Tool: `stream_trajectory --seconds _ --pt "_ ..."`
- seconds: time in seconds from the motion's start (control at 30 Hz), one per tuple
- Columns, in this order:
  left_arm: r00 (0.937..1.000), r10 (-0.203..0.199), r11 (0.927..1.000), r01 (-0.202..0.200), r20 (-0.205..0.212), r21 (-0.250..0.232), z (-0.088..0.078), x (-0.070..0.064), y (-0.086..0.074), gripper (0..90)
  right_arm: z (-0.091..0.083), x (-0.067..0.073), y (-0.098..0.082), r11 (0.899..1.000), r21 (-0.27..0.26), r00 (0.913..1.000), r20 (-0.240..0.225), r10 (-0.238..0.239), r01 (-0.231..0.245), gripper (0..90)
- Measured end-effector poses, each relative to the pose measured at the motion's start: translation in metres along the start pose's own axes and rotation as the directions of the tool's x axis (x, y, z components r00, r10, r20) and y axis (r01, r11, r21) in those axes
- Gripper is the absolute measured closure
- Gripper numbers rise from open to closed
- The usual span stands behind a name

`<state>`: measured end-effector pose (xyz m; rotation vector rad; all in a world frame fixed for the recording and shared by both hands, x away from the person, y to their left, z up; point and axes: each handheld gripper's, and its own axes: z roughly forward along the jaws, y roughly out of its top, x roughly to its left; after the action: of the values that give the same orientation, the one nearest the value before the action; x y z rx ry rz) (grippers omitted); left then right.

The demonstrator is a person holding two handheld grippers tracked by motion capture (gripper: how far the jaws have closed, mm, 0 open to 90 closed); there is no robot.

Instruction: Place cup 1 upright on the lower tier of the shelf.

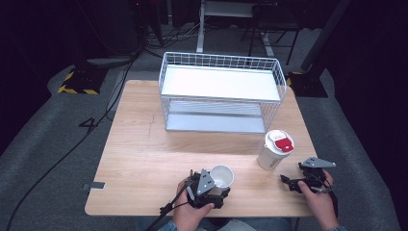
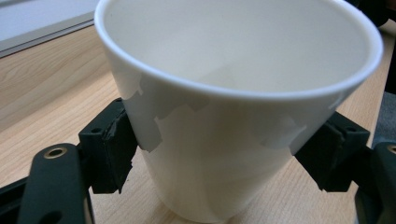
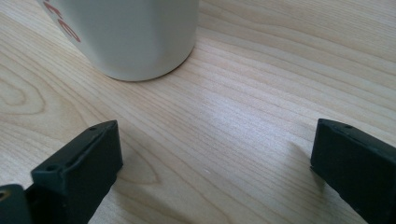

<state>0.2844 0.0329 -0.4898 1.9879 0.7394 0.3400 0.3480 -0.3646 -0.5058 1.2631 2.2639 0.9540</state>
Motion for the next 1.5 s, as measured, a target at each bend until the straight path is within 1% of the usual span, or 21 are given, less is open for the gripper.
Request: stream_trajectory --seconds 0.1,0.2,0.37,0.57,0.6,0.63,0.67,0.73,0.83,0.93,0.97,1.03,1.1,1.2,1.27,1.3,1.33,1.37,1.4,1.43,1.5 --pt "1.0000 -0.003 1.0000 0.002 0.008 0.008 -0.001 0.000 0.001 22.0 0.000 0.000 0.000 1.000 0.000 1.0000 0.000 0.000 0.000 2.4" --pt "0.9997 -0.004 1.0000 0.004 0.023 -0.007 -0.003 0.000 0.004 22.0 0.000 0.000 0.000 1.000 0.000 1.0000 0.000 0.000 0.000 2.4" --pt "0.9996 0.001 0.9997 0.000 0.030 -0.025 -0.008 0.002 0.008 22.0 0.000 0.000 0.000 1.000 0.000 1.0000 0.000 0.000 0.000 2.4" --pt "0.9995 0.004 0.9996 -0.004 0.031 -0.029 -0.017 0.009 0.019 22.0 0.000 0.000 0.000 1.000 0.000 1.0000 0.001 0.000 0.000 2.3" --pt "0.9995 0.006 0.9995 -0.005 0.030 -0.031 -0.021 0.012 0.023 22.0 0.000 0.000 0.000 1.000 -0.001 1.0000 0.001 0.000 0.000 2.3" --pt "0.9994 0.003 0.9995 -0.002 0.036 -0.032 -0.022 0.013 0.025 22.0 0.000 0.000 0.000 1.000 -0.001 1.0000 0.001 -0.001 0.001 2.3" --pt "0.9992 0.010 0.9996 -0.009 0.039 -0.026 -0.023 0.015 0.027 22.0 0.000 0.000 0.000 1.000 0.000 1.0000 0.001 0.000 0.000 2.3" --pt "0.9989 0.016 0.9993 -0.015 0.043 -0.034 -0.026 0.017 0.032 22.0 0.000 0.000 0.000 1.000 0.000 1.0000 0.001 0.000 0.000 2.3" --pt "0.9988 0.014 0.9989 -0.012 0.047 -0.045 -0.029 0.021 0.036 22.0 0.000 0.000 0.000 1.000 0.000 1.0000 0.001 0.000 0.000 2.3" --pt "0.9989 0.001 0.9986 0.002 0.046 -0.053 -0.033 0.029 0.043 22.0 0.000 0.000 0.000 1.000 0.000 1.0000 0.001 0.000 0.000 2.3" --pt "0.9989 0.001 0.9986 0.002 0.046 -0.053 -0.033 0.029 0.043 22.0 0.000 0.000 0.000 1.000 0.000 1.0000 0.001 0.000 0.000 2.3" --pt "0.9988 -0.021 0.9978 0.024 0.045 -0.062 -0.034 0.037 0.049 22.0 0.000 0.000 0.000 1.000 -0.001 1.0000 0.001 0.000 0.000 2.3" --pt "0.9987 -0.023 0.9974 0.026 0.045 -0.067 -0.034 0.040 0.051 22.0 0.000 0.000 0.000 1.000 -0.001 1.0000 0.001 0.000 0.000 2.3" --pt "0.9983 -0.038 0.9965 0.041 0.044 -0.073 -0.034 0.047 0.056 22.0 0.000 0.000 0.000 1.000 -0.001 1.0000 0.001 0.000 0.000 2.3" --pt "0.9989 -0.032 0.9966 0.035 0.033 -0.075 -0.034 0.052 0.061 21.9 0.000 0.000 0.000 1.000 0.000 1.0000 0.001 0.000 0.000 2.3" --pt "0.9989 -0.032 0.9966 0.035 0.033 -0.075 -0.034 0.052 0.061 21.9 0.000 0.000 0.000 1.000 0.000 1.0000 0.001 0.000 0.000 2.3" --pt "0.9986 -0.045 0.9955 0.047 0.030 -0.083 -0.034 0.056 0.064 21.9 0.000 0.000 0.000 1.000 -0.001 1.0000 0.001 0.000 0.000 2.3" --pt "0.9986 -0.045 0.9955 0.047 0.030 -0.083 -0.034 0.056 0.064 21.9 0.000 0.000 0.000 1.000 -0.001 1.0000 0.001 0.000 0.000 2.3" --pt "0.9983 -0.050 0.9946 0.053 0.032 -0.089 -0.034 0.059 0.065 21.9 0.000 0.000 0.000 1.000 -0.001 1.0000 0.001 0.000 0.000 2.3" --pt "0.9972 -0.065 0.9936 0.068 0.036 -0.091 -0.032 0.063 0.067 21.9 0.000 0.000 0.000 1.000 -0.001 1.0000 0.001 -0.001 0.001 2.3" --pt "0.9970 -0.069 0.9933 0.072 0.035 -0.090 -0.031 0.066 0.068 21.9 0.000 0.000 0.000 1.000 -0.001 1.0000 0.001 0.000 0.000 2.3"
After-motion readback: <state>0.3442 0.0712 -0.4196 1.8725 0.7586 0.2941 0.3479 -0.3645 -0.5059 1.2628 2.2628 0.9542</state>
